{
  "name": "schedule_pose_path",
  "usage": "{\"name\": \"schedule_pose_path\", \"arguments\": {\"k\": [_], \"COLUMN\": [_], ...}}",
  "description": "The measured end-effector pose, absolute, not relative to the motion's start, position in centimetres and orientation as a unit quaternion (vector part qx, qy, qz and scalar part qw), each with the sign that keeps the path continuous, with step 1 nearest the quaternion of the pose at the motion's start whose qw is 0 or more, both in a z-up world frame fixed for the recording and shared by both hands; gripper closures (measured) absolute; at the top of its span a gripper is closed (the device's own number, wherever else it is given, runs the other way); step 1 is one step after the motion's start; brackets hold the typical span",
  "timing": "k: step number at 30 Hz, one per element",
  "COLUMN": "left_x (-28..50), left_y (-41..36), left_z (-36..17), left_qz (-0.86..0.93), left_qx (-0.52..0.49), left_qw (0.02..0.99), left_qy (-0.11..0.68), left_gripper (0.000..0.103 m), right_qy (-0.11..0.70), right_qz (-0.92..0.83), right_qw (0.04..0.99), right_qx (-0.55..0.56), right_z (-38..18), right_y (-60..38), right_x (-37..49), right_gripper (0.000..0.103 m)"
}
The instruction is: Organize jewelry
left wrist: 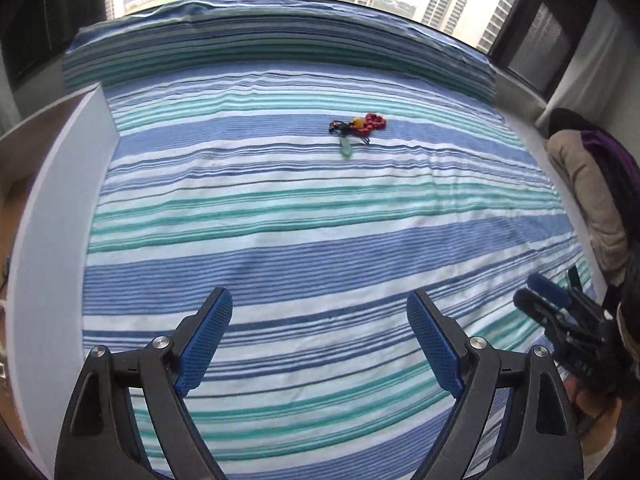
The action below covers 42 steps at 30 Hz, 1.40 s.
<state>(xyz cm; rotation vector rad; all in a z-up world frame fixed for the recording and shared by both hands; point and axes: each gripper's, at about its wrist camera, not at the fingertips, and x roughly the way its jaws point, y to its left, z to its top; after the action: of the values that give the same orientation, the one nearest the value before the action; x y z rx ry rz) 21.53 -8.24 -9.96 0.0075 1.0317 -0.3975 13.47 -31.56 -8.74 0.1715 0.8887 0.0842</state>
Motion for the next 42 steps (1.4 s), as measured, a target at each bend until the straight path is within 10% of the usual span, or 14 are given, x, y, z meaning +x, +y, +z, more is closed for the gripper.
{"name": "schedule_pose_path", "arguments": {"k": [20, 27, 42], "left_x": [42.6, 41.6, 27.1], "left_y": [-20.4, -20.8, -9.6], "left_z": [-16.0, -17.1, -15.4], "left_qz": [-0.126, -0.129, -0.15], "left_qx": [-0.007, 0.024, 0.051], "left_qw": [0.83, 0.83, 0.816], "left_qy": [0.543, 0.542, 0.557], "left_gripper": [0.02, 0.094, 0.095], "right_qy": [0.416, 0.423, 0.454], "right_qz": [0.091, 0.079, 0.142], "right_qw": [0.892, 0.887, 0.866], "right_qx": [0.152, 0.165, 0.153], "right_z": [-11.5, -12.3, -9.5], "right_y": [-32.5, -33.4, -32.2], "right_x": [9.6, 8.9, 12.3], "right_gripper": [0.048, 0.048, 0.048]}}
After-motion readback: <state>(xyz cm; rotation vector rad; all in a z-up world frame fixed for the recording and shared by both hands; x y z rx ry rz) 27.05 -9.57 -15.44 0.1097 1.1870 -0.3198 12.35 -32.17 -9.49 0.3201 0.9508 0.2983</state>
